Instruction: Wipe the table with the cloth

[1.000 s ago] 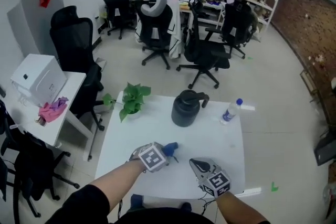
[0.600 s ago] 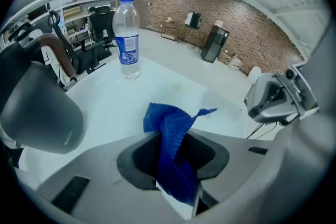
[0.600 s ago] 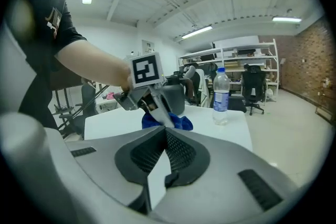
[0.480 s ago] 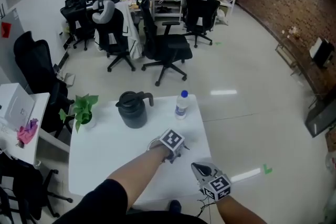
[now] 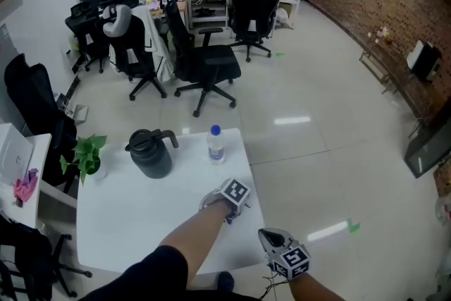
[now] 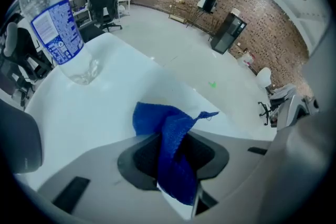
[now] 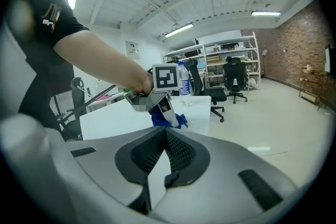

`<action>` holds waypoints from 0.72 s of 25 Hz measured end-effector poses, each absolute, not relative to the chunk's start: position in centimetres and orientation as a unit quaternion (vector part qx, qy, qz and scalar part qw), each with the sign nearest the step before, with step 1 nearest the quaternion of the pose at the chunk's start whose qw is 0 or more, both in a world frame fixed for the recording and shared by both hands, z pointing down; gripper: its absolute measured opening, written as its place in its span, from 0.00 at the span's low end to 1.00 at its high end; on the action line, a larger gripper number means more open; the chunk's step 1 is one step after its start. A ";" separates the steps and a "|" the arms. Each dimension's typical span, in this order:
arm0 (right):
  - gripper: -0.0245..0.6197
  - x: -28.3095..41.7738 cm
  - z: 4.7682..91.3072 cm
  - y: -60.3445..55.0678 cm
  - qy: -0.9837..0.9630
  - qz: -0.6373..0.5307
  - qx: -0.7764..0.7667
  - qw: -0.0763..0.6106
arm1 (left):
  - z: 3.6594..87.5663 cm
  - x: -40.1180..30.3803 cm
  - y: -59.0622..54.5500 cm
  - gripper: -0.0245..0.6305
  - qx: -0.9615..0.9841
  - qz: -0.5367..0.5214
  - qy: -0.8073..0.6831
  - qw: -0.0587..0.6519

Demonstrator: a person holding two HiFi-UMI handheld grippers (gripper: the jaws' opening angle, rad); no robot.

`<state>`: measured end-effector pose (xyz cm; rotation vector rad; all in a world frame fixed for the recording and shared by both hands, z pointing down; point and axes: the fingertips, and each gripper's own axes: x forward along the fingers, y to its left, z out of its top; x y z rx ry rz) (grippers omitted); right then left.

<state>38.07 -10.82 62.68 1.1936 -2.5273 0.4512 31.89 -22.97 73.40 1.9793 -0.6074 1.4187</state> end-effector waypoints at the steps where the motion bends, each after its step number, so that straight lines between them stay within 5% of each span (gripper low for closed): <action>1: 0.06 38.3 62.9 -10.9 -0.881 0.159 0.417 0.154 | 73.5 32.0 -23.5 0.21 0.747 0.535 -0.231 0.320; 18: 0.06 42.5 63.7 -10.5 -0.869 0.175 0.437 0.156 | 72.3 33.3 -30.0 0.20 0.757 0.525 -0.268 0.282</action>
